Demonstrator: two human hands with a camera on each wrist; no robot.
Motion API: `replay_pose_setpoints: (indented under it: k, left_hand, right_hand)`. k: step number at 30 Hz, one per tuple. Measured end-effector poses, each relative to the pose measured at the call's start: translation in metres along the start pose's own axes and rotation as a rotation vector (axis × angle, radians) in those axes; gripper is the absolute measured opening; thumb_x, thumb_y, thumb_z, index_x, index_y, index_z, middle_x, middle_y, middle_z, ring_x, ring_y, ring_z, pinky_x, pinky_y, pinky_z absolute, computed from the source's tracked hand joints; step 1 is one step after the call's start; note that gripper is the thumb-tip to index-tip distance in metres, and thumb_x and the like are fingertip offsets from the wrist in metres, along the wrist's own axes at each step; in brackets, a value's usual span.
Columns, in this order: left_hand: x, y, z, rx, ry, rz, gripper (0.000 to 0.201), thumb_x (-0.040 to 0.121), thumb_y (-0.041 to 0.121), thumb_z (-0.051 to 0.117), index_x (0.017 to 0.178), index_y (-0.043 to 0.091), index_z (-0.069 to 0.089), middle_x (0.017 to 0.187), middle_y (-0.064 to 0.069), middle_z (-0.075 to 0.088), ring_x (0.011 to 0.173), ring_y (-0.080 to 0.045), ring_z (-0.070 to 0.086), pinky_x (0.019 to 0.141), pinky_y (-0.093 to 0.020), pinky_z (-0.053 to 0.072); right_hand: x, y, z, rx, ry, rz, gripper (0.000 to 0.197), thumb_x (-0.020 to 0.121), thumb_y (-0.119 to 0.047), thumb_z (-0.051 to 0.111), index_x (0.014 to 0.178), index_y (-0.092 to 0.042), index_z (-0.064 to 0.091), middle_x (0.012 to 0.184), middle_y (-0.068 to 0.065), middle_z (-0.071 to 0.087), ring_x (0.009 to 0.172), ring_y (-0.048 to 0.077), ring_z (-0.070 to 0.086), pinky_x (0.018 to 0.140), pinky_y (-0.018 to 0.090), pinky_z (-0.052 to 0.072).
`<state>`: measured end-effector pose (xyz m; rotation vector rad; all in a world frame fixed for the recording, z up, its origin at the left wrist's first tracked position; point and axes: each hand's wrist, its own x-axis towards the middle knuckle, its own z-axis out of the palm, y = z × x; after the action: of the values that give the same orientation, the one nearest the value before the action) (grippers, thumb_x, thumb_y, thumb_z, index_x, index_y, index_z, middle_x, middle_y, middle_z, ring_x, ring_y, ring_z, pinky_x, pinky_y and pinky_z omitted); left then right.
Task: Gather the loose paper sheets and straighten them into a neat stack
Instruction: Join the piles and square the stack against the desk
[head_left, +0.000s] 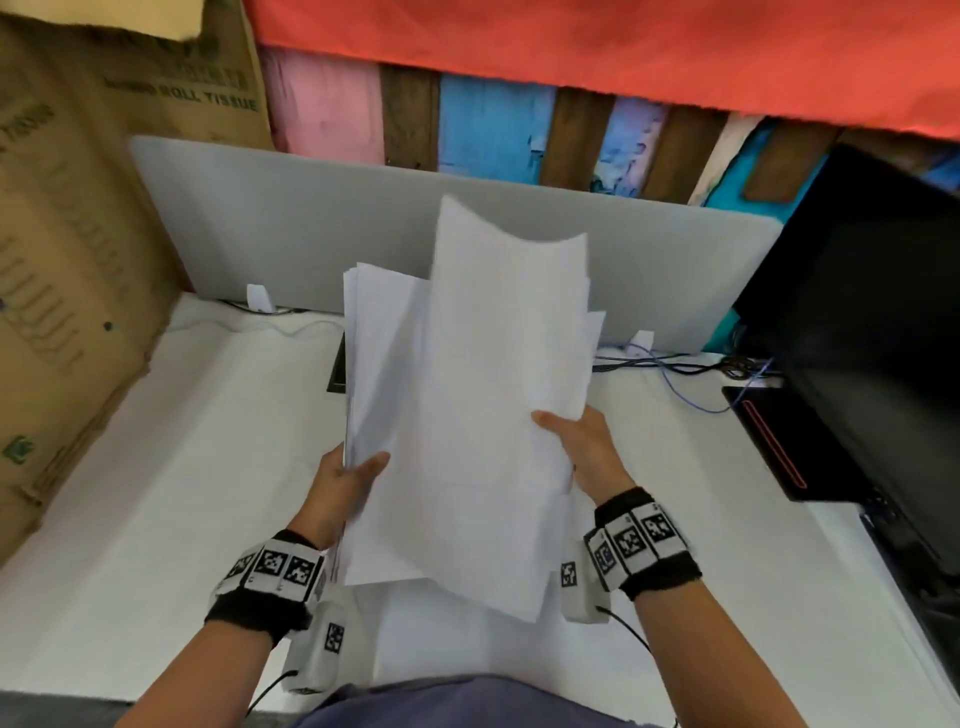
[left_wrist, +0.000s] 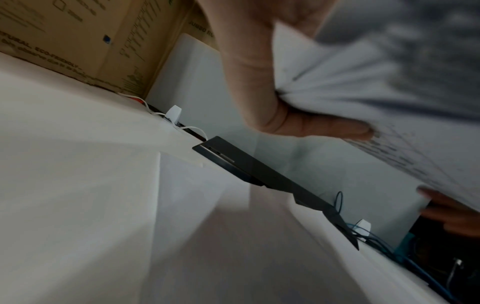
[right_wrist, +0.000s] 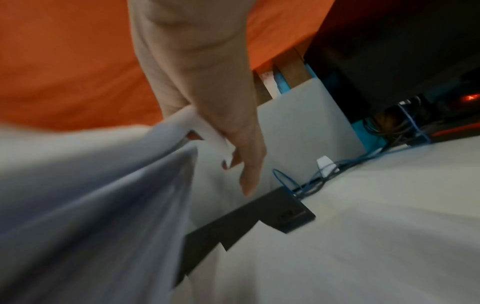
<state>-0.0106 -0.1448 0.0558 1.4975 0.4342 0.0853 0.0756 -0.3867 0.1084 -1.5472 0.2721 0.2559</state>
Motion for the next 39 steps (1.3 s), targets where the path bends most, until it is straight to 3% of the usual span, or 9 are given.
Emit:
replay_pose_setpoints:
  k: [3,7,11,13,18,23,27,35,39]
  left_hand:
    - [0.006,0.004,-0.002,0.003,0.009,-0.019,0.039,0.093,-0.011,0.036,0.068,0.017,0.045,0.057,-0.003,0.041,0.039,0.004,0.042,0.052,-0.014,0.036]
    - [0.006,0.018,0.005,-0.062,-0.012,-0.01,0.021,0.1,0.015,0.031,0.096,0.018,0.052,0.072,0.013,0.064,0.079,-0.015,0.048,0.078,-0.026,0.039]
    - [0.005,0.051,0.01,-0.27,-0.168,-0.013,0.054,0.083,0.068,0.038,0.108,0.026,0.06,0.11,0.007,0.065,0.102,-0.013,0.06,0.091,-0.026,0.046]
    - [0.009,0.058,0.01,-0.14,-0.18,0.119,0.062,0.071,0.057,0.064,0.121,0.021,0.056,0.115,0.005,0.066,0.104,-0.011,0.063,0.087,-0.024,0.052]
    - [0.013,0.053,0.014,-0.021,-0.003,0.34,0.044,0.087,0.011,0.058,0.13,0.01,0.047,0.114,0.005,0.06,0.104,-0.005,0.058,0.077,-0.007,0.049]
    - [0.01,0.04,0.014,-0.071,-0.032,0.306,0.05,0.058,0.022,0.084,0.101,0.022,0.06,0.086,0.016,0.072,0.084,0.003,0.066,0.066,-0.012,0.052]
    - [0.008,0.057,0.016,-0.133,-0.016,0.382,0.077,0.047,0.041,0.077,0.115,0.015,0.054,0.101,0.009,0.066,0.089,-0.002,0.064,0.067,-0.012,0.052]
    - [-0.01,0.125,0.038,-0.156,0.255,0.632,0.028,0.078,0.049,0.053,0.09,0.024,0.058,0.091,0.007,0.062,0.09,-0.007,0.058,0.084,-0.023,0.046]
    - [-0.009,0.131,0.04,-0.14,0.38,0.605,0.007,0.084,0.023,0.057,0.089,0.022,0.061,0.09,0.018,0.059,0.089,0.004,0.054,0.095,-0.032,0.042]
  right_hand:
    - [0.009,0.011,0.0,-0.006,-0.104,0.036,0.067,0.067,-0.006,0.08,0.127,-0.005,0.05,0.12,0.01,0.062,0.106,0.025,0.061,0.085,0.037,0.053]
    - [0.006,0.005,-0.001,-0.045,-0.153,-0.003,0.048,0.073,0.003,0.072,0.118,-0.006,0.057,0.12,0.014,0.062,0.104,0.026,0.06,0.09,0.039,0.05]
    - [0.001,-0.002,0.005,-0.029,-0.012,-0.173,0.049,0.073,0.003,0.073,0.119,-0.004,0.058,0.117,0.014,0.064,0.107,0.03,0.061,0.095,0.045,0.049]
    - [-0.003,-0.002,0.009,-0.025,0.039,-0.242,0.049,0.073,0.0,0.073,0.12,-0.003,0.058,0.116,0.013,0.065,0.107,0.029,0.062,0.096,0.044,0.049]
    - [-0.01,0.002,0.009,0.055,0.075,-0.306,0.05,0.072,0.0,0.075,0.118,-0.001,0.057,0.114,0.013,0.065,0.099,0.021,0.064,0.086,0.025,0.054]
    - [-0.011,-0.001,0.008,-0.055,-0.072,-0.365,0.07,0.062,-0.001,0.082,0.125,-0.003,0.051,0.119,0.01,0.063,0.106,0.017,0.063,0.09,0.026,0.053]
    - [-0.019,-0.031,0.008,-0.019,-0.159,-0.507,0.088,0.048,-0.023,0.083,0.127,-0.015,0.045,0.12,0.0,0.059,0.108,0.007,0.058,0.086,0.018,0.052]
    - [-0.032,-0.077,0.027,0.26,0.132,-0.557,0.014,0.088,-0.034,0.058,0.096,-0.024,0.057,0.101,-0.007,0.057,0.097,0.006,0.054,0.084,0.02,0.042]
    - [-0.031,-0.079,0.023,0.233,0.132,-0.576,0.016,0.079,-0.025,0.053,0.093,-0.027,0.059,0.094,-0.009,0.054,0.09,0.007,0.051,0.078,0.017,0.041]
